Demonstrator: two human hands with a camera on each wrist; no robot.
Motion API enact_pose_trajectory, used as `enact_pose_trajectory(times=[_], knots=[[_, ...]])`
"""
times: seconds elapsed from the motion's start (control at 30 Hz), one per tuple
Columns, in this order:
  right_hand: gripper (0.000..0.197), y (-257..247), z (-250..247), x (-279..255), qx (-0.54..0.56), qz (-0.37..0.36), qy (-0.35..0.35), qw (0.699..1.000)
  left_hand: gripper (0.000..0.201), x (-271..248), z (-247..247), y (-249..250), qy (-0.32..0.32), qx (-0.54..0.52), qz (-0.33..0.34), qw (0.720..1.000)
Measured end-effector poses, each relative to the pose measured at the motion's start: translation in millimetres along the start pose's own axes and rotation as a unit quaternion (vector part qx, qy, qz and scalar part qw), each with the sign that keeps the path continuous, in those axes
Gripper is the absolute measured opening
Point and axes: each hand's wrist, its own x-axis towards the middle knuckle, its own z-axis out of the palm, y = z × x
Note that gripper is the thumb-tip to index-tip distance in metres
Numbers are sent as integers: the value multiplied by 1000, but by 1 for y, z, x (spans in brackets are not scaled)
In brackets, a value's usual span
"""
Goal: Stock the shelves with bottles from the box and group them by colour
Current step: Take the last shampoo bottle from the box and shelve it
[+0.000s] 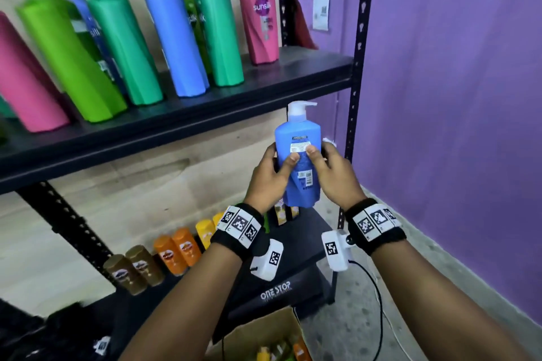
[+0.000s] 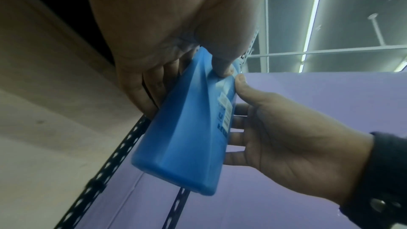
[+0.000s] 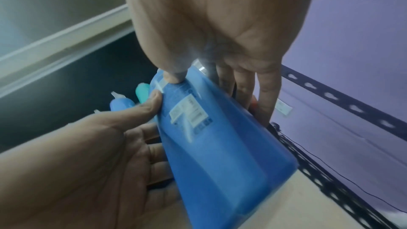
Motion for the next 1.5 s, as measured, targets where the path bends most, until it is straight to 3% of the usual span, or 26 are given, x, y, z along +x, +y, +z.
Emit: enact_pose_trajectory(times=[0.2,0.47,0.67,0.87,1.13,1.33,1.5], knots=[[34,-59,-25,29,53,-48,43,996,44,26,-12,71,3,0,86,996],[32,-138,-55,80,78,-127,95,984,49,73,-31,155,24,-13,206,978],[42,-173,-64,118,70,-139,79,985,52,110,-40,186,38,-21,235,971],[45,-179,-55,147,71,-130,58,987,56,134,-46,184,59,-34,213,975],[51,-167,-39,179,23,-120,31,992,28,159,-50,164,72,-61,179,979],[52,-154,-29,193,19,-139,69,988,33,172,-46,155,77,-70,176,979],[51,-153,-25,212,6,-126,48,991,34,187,-40,155,95,-70,149,982]])
